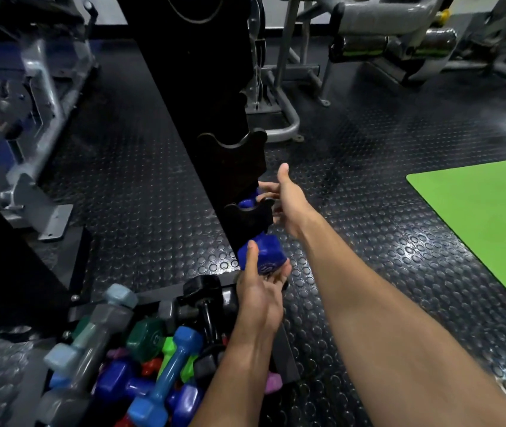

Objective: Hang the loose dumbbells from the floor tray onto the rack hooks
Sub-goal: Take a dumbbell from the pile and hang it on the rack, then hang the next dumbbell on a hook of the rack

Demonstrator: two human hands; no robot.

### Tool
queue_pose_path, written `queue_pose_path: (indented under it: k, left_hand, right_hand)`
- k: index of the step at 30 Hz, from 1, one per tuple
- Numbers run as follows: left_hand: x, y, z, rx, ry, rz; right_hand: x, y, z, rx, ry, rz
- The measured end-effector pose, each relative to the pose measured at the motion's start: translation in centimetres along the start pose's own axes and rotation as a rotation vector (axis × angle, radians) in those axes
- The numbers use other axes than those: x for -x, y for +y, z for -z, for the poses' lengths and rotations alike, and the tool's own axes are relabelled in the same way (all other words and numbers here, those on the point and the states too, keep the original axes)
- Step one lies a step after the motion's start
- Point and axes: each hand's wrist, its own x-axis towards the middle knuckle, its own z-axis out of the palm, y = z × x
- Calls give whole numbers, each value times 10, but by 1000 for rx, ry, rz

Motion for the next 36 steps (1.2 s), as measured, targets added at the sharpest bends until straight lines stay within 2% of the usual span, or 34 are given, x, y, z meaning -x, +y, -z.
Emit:
queue_pose_path:
  k: [3,7,9,12,14,18,21,24,27,30,33,36]
  left_hand:
    - [-1,0,6,-94,5,-8]
    - [0,6,16,-267,-40,54]
    - [3,13,33,-430,-54,84]
    - [0,28,76,-780,-37,90]
    - [-4,43,108,-1005,70,1]
    - [6,80,163,-1286,473,-129]
    - [20,98,190,-1308,621,-130]
    - [33,109,202,-1264,692,-103]
    - [40,116,209,-1248,726,-99]
    - [44,122,214,-1246,755,-103]
    - [46,127,227,-1386,718,-1]
    - [55,127,247,-1639,562,224]
  right_hand:
    - [7,15,10,62,-12,-54]
    - [21,36,13,-51,-24,-11]
    - [26,50,13,-79,49,50]
    - [40,77,7,-111,291,96]
    - [56,100,2,-46,455,118]
    - [77,146,-16,152,706,39]
    - [97,165,-43,167,769,-68]
    - [116,187,-76,171,672,-141]
    - [124,207,-108,266,479,-153]
    - [136,209,-138,466,249,-35]
    - [146,214,-160,675,-5,92]
    - [155,230,-169,899,-239,-30]
